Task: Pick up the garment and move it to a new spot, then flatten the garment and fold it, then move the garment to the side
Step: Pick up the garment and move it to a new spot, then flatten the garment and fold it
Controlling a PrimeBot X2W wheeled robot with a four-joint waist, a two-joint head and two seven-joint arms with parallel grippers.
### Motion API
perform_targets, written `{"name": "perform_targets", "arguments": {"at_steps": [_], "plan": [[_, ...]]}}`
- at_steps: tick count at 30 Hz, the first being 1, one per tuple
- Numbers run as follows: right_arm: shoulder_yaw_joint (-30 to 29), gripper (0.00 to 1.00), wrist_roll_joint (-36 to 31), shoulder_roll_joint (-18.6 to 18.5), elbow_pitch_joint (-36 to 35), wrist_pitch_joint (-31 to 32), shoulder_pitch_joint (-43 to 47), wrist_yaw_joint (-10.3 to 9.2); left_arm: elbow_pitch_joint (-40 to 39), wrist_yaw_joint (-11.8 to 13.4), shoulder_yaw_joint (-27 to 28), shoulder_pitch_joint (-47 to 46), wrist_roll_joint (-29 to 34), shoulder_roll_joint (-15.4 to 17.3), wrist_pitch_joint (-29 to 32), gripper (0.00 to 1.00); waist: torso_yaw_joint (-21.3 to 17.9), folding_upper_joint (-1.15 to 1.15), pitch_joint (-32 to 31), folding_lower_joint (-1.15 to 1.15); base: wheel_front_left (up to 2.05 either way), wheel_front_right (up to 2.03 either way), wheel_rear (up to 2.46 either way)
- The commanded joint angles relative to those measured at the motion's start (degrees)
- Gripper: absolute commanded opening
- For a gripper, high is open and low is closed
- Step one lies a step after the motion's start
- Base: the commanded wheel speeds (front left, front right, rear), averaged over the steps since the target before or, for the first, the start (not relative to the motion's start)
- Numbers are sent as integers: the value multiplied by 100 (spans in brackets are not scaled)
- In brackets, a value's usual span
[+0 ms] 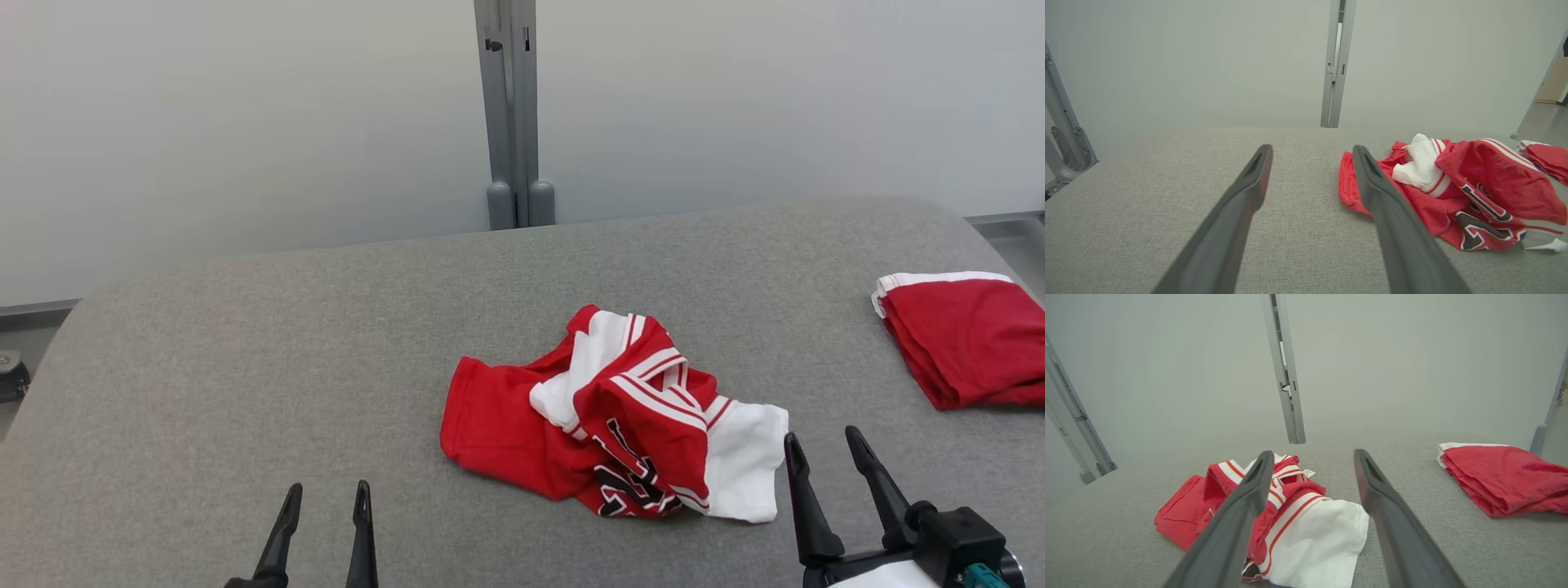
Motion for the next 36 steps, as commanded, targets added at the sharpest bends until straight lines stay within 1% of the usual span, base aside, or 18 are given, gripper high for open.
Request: {"name": "perform_targets", "arguments": {"at_steps": [1,5,12,20,36], "plan": [[37,100,28,-30,7,-15,69,0,-5,-41,18,65,10,-3,1,100,66,0,-64,0,0,0,0],[96,100,68,-26,47,-15,101,0,24,-34,-30,-41,-56,-6,1,100,97,0,-96,0,0,0,0],[116,100,108,-21,92,-15,52,0,60,-83,-112,-149,55,-7,1,100,131,0,-106,0,0,0,0],[138,100,136,-30,143,-15,67,0,47,-32,-243,-152,6,-6,1,100,172,0,-114,0,0,0,0],[157,100,144,-20,169,-15,18,0,117,-27,-339,-229,-20,-5,1,100,254,0,-78,0,0,0,0]]}}
